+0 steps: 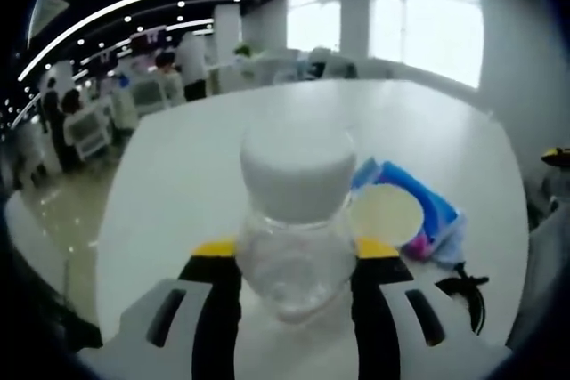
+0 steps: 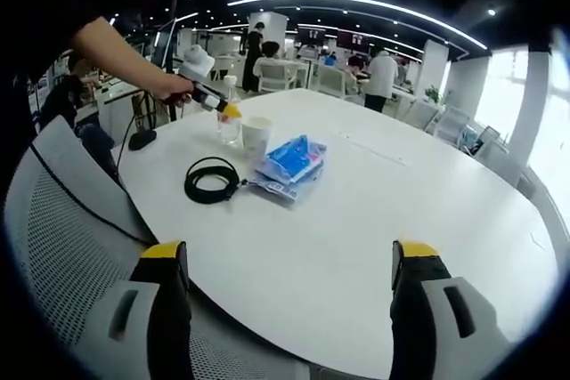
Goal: Arrange the tabletop items into an orderly group along one side of the table until the central work area is clear of visible clutter.
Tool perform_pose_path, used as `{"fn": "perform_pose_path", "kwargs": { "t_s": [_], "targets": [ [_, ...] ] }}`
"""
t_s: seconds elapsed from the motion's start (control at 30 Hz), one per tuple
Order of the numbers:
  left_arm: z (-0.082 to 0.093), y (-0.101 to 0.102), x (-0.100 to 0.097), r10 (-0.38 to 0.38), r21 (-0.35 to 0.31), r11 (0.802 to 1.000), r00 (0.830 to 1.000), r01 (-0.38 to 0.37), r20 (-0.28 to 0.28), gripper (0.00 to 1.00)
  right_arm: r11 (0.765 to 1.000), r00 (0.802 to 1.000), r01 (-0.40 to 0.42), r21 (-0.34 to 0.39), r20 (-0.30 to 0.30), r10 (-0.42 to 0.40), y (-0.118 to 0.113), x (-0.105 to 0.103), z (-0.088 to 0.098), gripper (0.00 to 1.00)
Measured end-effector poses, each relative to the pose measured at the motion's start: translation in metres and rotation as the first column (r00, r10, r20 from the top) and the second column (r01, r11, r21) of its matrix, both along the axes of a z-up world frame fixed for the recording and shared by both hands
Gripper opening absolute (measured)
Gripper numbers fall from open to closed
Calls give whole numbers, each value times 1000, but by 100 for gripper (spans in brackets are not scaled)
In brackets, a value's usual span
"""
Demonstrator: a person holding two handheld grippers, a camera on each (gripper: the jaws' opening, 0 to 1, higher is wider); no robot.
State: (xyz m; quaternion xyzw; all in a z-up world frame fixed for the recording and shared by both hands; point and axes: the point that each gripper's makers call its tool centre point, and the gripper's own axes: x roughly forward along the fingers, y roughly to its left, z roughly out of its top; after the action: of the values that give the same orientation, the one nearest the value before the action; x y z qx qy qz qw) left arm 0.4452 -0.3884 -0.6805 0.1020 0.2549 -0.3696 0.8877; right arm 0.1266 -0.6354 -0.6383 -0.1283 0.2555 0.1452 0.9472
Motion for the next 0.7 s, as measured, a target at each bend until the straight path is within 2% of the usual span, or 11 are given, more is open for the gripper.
{"fn": "perform_pose_path", "kwargs": {
  "t_s": [0.2, 0.47, 0.57, 0.7],
  "targets": [
    [-1, 0, -1, -31, 7, 999, 999, 31, -32, 46, 1000, 1000, -5, -1, -5, 5, 1, 0, -1, 94],
    [-1, 1, -1, -30, 45, 999, 999, 31, -23, 47, 1000, 1000, -4, 5, 4, 4, 1, 0, 1, 94],
    [3, 2, -2, -46, 78, 996, 999, 46, 2, 47, 1000, 1000, -5, 6, 8, 5, 1, 0, 2, 94],
    [15, 5, -2, -49, 64, 997, 999, 48, 17, 48, 1000, 1000, -8, 8, 12, 8, 2, 0, 3, 94]
  ]
}}
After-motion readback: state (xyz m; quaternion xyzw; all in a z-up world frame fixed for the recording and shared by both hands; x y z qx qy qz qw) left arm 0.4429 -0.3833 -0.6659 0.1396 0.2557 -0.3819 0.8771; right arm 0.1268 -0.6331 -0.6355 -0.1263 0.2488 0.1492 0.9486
